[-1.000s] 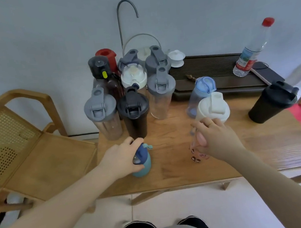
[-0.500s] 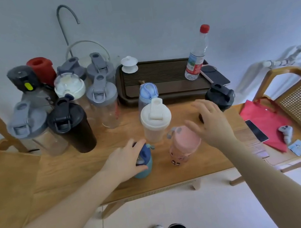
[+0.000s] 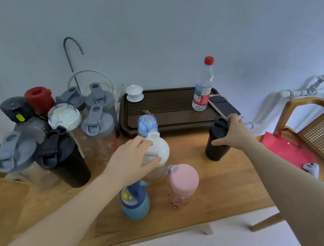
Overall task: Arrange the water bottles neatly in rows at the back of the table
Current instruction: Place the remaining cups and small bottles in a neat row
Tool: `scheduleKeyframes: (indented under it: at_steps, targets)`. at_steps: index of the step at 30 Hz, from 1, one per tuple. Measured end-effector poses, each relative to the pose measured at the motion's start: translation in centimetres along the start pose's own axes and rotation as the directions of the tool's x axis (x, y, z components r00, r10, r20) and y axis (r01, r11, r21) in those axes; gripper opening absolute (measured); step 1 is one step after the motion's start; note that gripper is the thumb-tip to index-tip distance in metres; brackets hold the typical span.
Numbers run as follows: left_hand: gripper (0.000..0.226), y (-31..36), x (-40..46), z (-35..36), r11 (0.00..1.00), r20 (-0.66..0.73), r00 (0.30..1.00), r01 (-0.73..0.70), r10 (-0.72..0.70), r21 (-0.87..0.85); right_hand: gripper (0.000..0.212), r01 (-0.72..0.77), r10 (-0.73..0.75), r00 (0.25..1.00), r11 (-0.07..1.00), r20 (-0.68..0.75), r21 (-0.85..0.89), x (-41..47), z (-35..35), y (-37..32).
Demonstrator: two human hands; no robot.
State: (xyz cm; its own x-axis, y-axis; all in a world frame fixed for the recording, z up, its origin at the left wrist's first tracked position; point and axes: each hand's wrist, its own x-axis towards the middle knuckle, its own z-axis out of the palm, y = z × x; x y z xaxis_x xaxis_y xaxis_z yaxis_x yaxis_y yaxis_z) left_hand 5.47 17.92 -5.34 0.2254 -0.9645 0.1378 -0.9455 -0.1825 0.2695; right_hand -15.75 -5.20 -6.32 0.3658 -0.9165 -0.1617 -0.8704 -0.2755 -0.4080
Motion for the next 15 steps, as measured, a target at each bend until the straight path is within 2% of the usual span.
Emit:
scheduleKeyframes:
  at_steps: [3, 6, 8, 10, 13, 15]
  targets:
    - [0.068, 1.3, 1.6, -0.1, 0.997, -0.007, 1.0, 0.01, -0.01, -0.08, 0.081, -0.004, 0.003, 0.998, 1.0, -0.058, -0.019, 0.4, 0.4, 0.5]
    - [0.038, 2.4, 3.0, 0.2, 0.988, 0.041, 0.999, 0.017, -0.011, -0.15, 0.101, -0.001, 0.0, 0.999, 0.999, -0.033, -0.042, 1.4, 0.3, 1.0]
    - [0.037, 2.9, 3.8, 0.4, 0.987, 0.048, 0.999, 0.009, -0.002, -0.16, 0.108, 0.002, -0.002, 1.0, 1.0, 0.017, -0.027, 1.9, 0.2, 1.0]
    - [0.048, 3.4, 4.6, 0.9, 0.988, 0.033, 0.999, -0.019, 0.024, -0.155, 0.097, 0.002, -0.002, 1.0, 1.0, 0.006, -0.007, 2.1, 0.5, 1.0]
    - [0.038, 4.3, 5.3, 1.6, 0.983, 0.011, 0.999, -0.035, 0.037, -0.18, 0.083, -0.004, 0.004, 0.999, 1.0, -0.041, 0.001, 1.2, 0.3, 0.3]
    - [0.043, 4.7, 5.6, 1.7, 0.975, 0.0, 0.999, -0.04, 0.041, -0.219, 0.08, 0.041, -0.032, 0.991, 0.997, -0.13, 0.068, 0.3, -1.2, -0.9]
